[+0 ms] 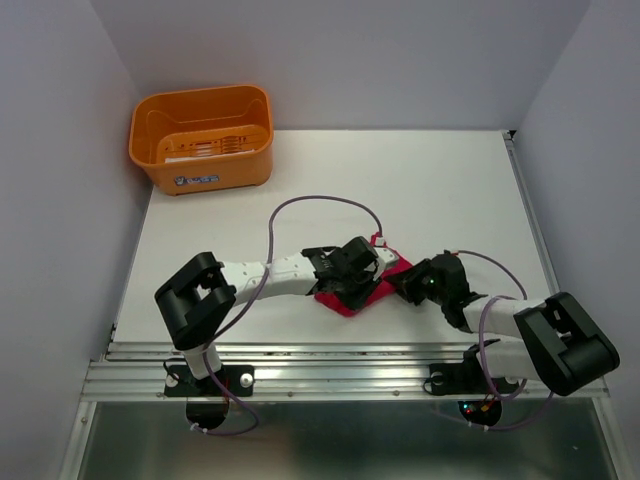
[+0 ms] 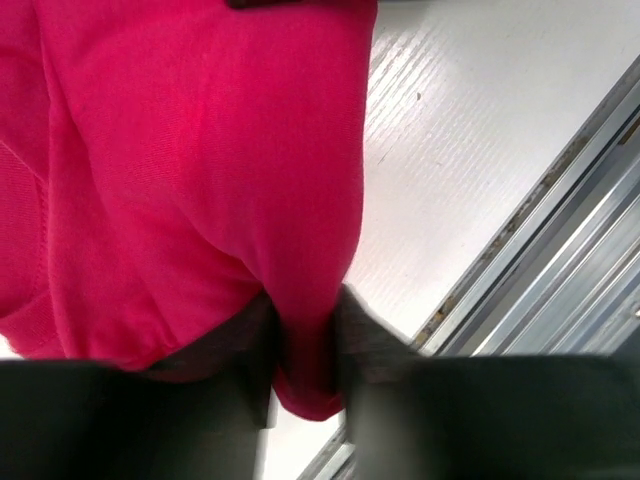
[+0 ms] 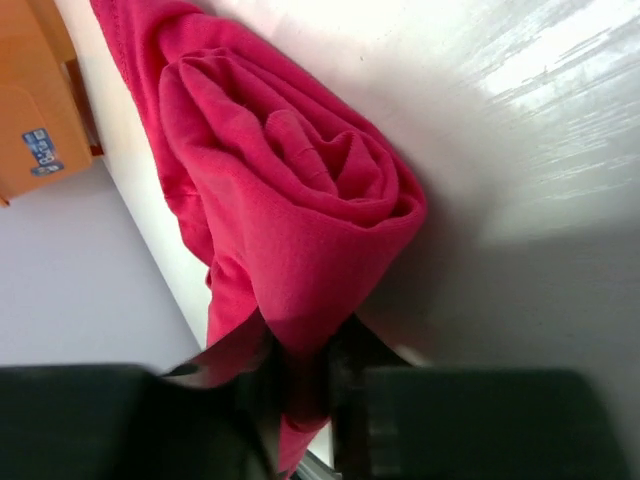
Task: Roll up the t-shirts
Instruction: Roll the T-shirt to the center of the board.
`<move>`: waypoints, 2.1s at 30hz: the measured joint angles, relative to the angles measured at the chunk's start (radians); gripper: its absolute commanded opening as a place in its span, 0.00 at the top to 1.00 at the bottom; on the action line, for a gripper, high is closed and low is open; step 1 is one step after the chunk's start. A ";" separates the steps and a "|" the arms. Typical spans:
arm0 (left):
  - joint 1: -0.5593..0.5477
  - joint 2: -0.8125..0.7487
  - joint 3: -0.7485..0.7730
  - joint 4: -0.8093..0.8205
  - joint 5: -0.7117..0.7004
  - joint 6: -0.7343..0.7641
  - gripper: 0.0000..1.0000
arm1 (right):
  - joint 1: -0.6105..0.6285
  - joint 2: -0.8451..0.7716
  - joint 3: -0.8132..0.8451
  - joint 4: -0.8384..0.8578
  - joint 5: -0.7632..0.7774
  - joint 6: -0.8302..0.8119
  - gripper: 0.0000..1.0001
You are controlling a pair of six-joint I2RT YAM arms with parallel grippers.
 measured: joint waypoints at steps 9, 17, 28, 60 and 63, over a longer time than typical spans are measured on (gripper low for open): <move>-0.027 -0.073 0.005 -0.044 -0.127 0.023 0.31 | 0.000 -0.030 0.055 -0.085 -0.005 -0.014 0.99; -0.169 -0.135 0.005 -0.034 -0.402 0.022 0.24 | 0.000 -0.086 0.137 -0.230 0.014 -0.019 0.99; -0.242 -0.119 -0.011 0.033 -0.554 0.014 0.24 | 0.000 -0.087 0.138 -0.285 0.020 -0.007 0.99; -0.267 0.154 0.089 0.082 -0.716 0.100 1.00 | 0.000 -0.091 0.138 -0.299 0.022 0.004 0.89; -0.253 0.153 0.098 0.077 -0.674 0.108 1.00 | 0.000 -0.104 0.138 -0.314 0.032 0.002 0.37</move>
